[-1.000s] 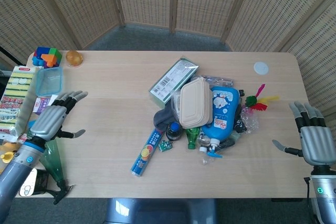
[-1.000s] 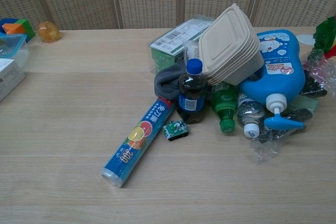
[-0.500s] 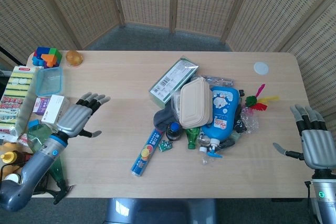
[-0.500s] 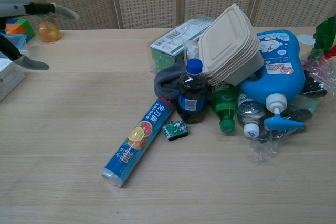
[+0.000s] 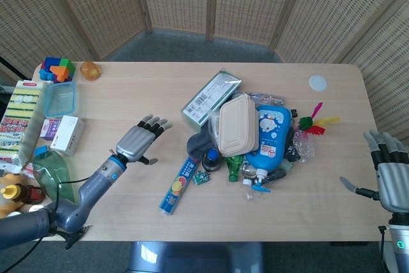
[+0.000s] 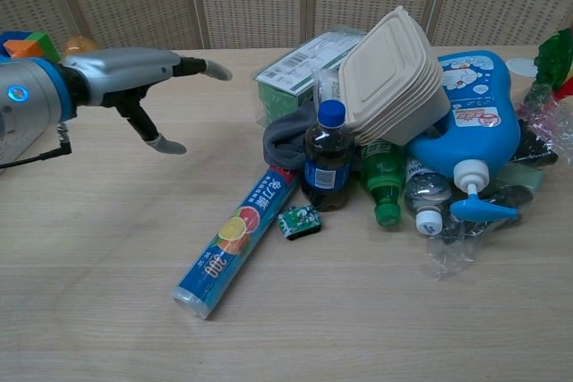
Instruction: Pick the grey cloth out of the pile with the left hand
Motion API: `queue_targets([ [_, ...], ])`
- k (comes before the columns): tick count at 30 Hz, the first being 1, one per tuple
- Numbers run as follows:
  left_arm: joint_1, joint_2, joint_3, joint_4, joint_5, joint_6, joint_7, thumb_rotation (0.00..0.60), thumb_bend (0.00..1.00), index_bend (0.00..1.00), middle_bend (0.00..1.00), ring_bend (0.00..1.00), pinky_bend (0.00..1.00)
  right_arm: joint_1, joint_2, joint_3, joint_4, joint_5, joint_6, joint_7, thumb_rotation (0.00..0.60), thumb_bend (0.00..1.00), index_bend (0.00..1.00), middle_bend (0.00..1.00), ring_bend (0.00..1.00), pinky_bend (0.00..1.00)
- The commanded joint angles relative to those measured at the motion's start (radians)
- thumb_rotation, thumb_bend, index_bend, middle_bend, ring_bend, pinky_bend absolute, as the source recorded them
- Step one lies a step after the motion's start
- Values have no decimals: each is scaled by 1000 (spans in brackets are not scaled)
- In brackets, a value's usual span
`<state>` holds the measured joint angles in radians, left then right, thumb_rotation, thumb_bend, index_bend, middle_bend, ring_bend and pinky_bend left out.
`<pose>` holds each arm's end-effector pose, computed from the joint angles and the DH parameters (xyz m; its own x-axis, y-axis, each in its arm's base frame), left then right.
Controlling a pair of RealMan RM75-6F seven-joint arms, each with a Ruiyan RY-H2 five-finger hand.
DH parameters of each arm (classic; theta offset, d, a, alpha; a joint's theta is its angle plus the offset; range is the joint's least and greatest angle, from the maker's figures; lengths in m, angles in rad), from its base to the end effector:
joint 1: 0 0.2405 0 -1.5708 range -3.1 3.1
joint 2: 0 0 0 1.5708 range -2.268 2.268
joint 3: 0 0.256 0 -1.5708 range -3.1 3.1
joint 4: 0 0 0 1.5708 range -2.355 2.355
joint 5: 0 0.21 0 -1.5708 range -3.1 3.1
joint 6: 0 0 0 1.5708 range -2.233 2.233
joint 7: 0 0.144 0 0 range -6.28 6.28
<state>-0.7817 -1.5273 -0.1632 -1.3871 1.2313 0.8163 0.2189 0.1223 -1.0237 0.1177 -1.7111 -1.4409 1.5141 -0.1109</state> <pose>-0.1516 0.3561 -0.0212 0.5126 0.3073 0.8017 0.8130 -0.4739 -0.3382 -0.2898 -0.2041 0.1963 0.4780 0.1065 0.8719 -0.8774 0.0114 0.4796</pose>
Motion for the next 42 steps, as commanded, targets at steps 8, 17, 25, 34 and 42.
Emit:
queue_targets([
  [8, -90, -181, -34, 187, -7, -13, -5, 561, 244, 74, 74, 0, 0, -13, 13, 2, 4, -3, 9, 22, 386, 148, 0, 0, 0, 0],
  [17, -140, -270, -32, 290, -6, -50, -8, 561, 244, 96, 91, 0, 0, -24, 20, 4, 4, -6, 18, 33, 386, 146, 0, 0, 0, 0],
  [25, -159, -368, -14, 402, 54, 2, -23, 600, 249, 299, 255, 147, 0, -33, 26, 4, 2, -7, 25, 43, 387, 146, 0, 0, 0, 0],
  [34, -175, -481, -3, 581, 129, 94, -58, 600, 334, 530, 428, 410, 71, -48, 36, 3, -4, -9, 36, 59, 385, 146, 0, 0, 0, 0],
  [42, -176, -536, -13, 712, 158, 140, -187, 600, 360, 703, 571, 633, 331, -52, 41, 3, -9, -12, 37, 65, 386, 146, 0, 0, 0, 0],
])
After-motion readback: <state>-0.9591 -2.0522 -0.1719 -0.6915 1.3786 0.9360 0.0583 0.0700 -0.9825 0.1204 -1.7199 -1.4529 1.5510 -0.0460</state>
